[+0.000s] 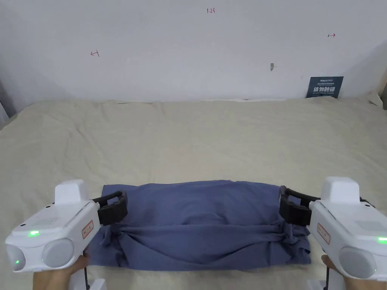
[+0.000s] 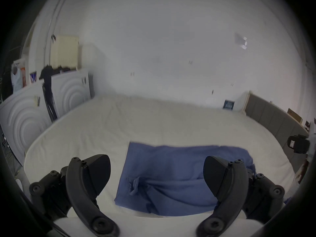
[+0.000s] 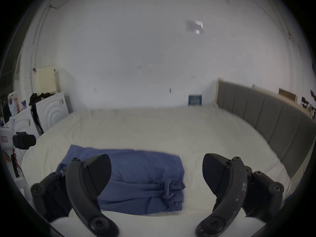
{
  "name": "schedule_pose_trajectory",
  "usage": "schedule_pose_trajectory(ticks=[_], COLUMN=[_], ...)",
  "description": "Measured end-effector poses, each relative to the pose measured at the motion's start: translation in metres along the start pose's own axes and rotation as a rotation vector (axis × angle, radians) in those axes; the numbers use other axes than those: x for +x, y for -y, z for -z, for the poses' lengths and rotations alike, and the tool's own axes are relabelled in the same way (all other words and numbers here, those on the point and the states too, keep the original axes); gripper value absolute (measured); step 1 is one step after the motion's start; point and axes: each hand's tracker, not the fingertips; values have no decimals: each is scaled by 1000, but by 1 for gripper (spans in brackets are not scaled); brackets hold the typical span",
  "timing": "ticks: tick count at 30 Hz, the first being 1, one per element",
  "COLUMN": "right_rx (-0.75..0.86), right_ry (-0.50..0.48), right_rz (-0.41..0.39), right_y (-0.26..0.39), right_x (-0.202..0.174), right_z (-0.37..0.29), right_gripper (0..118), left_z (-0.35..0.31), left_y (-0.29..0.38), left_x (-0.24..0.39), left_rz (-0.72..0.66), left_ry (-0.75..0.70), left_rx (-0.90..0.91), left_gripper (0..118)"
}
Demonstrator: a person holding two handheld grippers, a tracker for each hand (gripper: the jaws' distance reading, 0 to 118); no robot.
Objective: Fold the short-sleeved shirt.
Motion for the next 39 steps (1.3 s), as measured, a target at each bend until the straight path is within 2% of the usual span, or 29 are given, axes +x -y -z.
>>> schedule_pose_trajectory(ticks=[4,6,7,8,9,11,12,14,19,26,31,32,33,34,35,36,37,38,39], right_rx=[123,160,169,186,198,210,227,196,183,144,106,97,85,75,65,55,41,30,21], right_ry=[23,32,42,50,55,70,70,30,43,48,57,58,59,62,65,69,70,71,71], right_rz=[-41,-56,-59,-64,-71,-84,-96,-67,-48,-41,-44,-43,-44,-50,-55,-58,-56,-50,-46], right_y=[-8,-8,-7,-5,-3,-1,1,2,8,12,15,17,18,19,21,22,24,25,27], right_x=[-11,-14,-16,-17,-18,-18,-18,-13,-7,2,5,6,6,5,5,6,6,6,6], right_z=[-47,-63,-70,-75,-80,-83,-85,-85,-84,-70,-52,-47,-43,-38,-33,-29,-24,-19,-15], right_gripper=[110,100,90,72,51,2,1,1,1,1,1,1,1,1,1,1,1,1,1], left_z=[-38,-50,-57,-59,-63,-67,-67,-66,-63,15,69,71,80,90,99,111,120,127,133], left_y=[2,7,10,12,15,20,20,22,29,43,62,64,69,73,79,87,93,99,104], left_x=[12,17,20,23,25,29,31,32,33,-25,-53,-54,-57,-61,-64,-71,-73,-75,-76], left_rz=[63,84,93,96,104,121,129,114,109,-41,-74,-72,-77,-80,-102,-115,-123,-133,-120], left_ry=[-15,-26,-23,-24,-23,-21,-32,25,-7,22,-22,-46,-63,-64,-80,-93,-120,-160,-179], left_rx=[140,186,201,202,213,224,231,192,123,-217,-402,-424,-457,-499,-518,-542,-576,-599,-610], left_gripper=[108,94,84,66,45,0,0,0,0,0,0,4,14,34,73,99,114,117,113])
